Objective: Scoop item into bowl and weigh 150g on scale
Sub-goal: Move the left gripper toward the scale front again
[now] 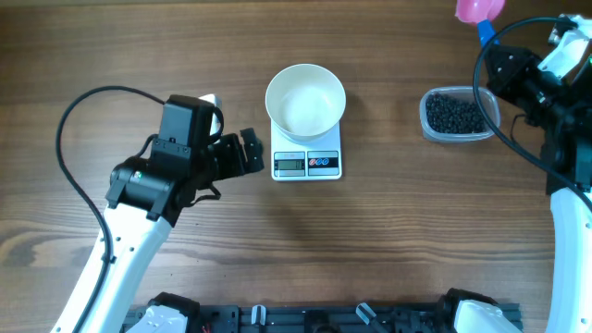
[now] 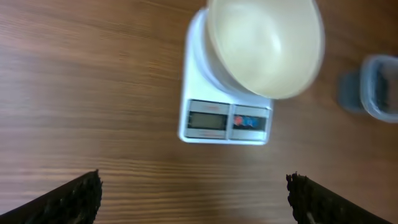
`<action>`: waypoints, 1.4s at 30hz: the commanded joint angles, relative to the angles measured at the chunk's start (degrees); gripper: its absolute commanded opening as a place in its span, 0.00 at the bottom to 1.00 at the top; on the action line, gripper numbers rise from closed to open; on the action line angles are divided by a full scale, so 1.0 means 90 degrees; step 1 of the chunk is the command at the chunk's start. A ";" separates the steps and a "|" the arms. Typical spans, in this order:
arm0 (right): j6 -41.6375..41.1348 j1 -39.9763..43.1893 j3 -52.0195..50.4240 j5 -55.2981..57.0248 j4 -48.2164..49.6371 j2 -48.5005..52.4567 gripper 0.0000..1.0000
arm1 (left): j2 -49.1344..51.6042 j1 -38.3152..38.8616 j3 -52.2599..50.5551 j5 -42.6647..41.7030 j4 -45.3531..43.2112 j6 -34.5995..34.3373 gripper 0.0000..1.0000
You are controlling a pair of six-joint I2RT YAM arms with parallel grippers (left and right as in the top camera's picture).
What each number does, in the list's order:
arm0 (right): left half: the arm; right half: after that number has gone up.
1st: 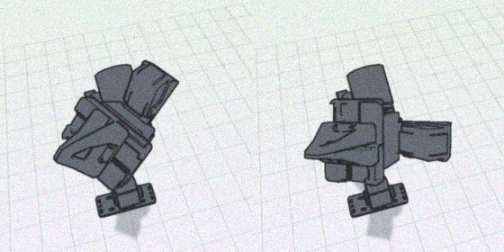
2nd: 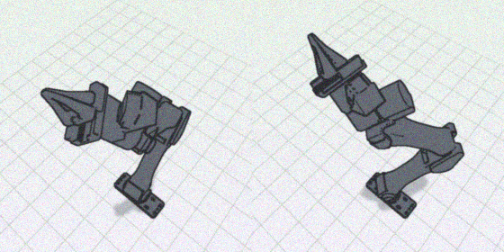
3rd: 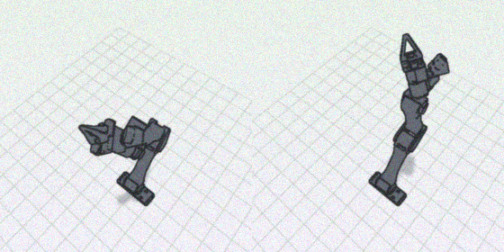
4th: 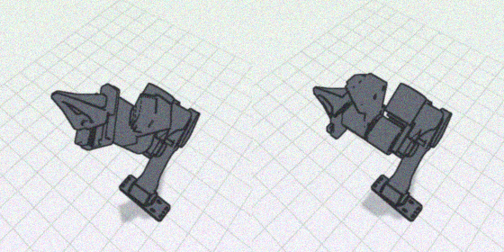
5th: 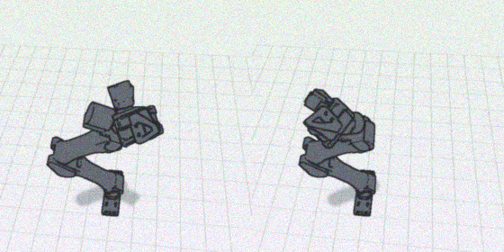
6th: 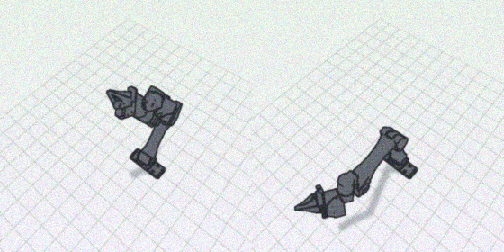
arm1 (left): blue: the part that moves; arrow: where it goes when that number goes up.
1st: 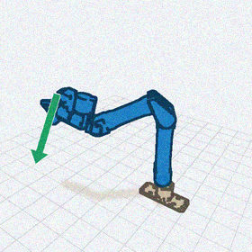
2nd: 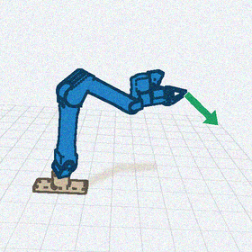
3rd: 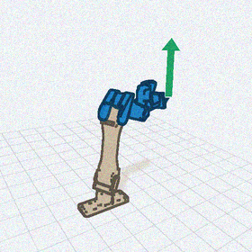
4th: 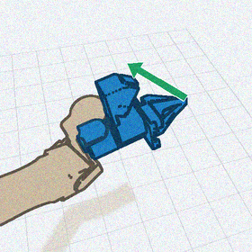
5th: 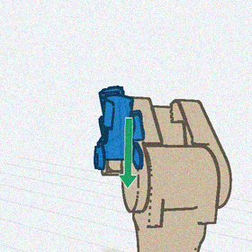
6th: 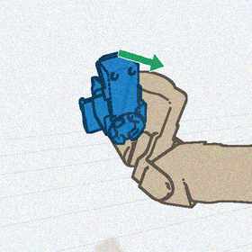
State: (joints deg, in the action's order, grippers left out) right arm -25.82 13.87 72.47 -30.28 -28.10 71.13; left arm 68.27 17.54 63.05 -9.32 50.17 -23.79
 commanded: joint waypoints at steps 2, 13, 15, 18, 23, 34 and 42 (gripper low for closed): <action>0.0279 -0.0002 0.0029 -0.0206 -0.0355 -0.0107 0.04 | 0.0010 -0.0032 -0.0010 -0.1965 -0.0049 0.1481 1.00; 0.1205 -0.0002 0.0029 0.0668 -0.0967 -0.0107 0.04 | 0.0010 0.1282 -0.0010 0.0568 -0.0182 0.0838 1.00; 0.1200 -0.0002 0.0029 0.0828 -0.1217 -0.0107 0.04 | 0.0010 0.1537 -0.0010 0.1008 -0.0248 0.0508 1.00; 0.1192 -0.0002 0.0029 0.1027 -0.1535 -0.0107 0.04 | 0.0017 0.1671 -0.0010 0.1071 -0.0308 0.0219 1.00; 0.1185 -0.0002 0.0029 0.1032 -0.2072 -0.0107 0.04 | 0.0085 0.1676 -0.0010 0.1292 -0.0486 -0.0100 1.00; 0.1362 -0.0002 0.0029 0.1035 -0.2006 -0.0107 0.04 | 0.0143 0.1719 -0.0010 0.0996 -0.0894 0.0498 1.00; 0.1382 -0.0002 0.0029 0.1605 -0.2130 -0.0107 0.04 | 0.0175 0.1744 -0.0010 0.1460 -0.0996 0.0427 1.00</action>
State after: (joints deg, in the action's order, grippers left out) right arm -14.63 13.87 72.47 -19.55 -46.81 71.13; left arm 69.23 32.73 63.05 1.48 41.80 -20.47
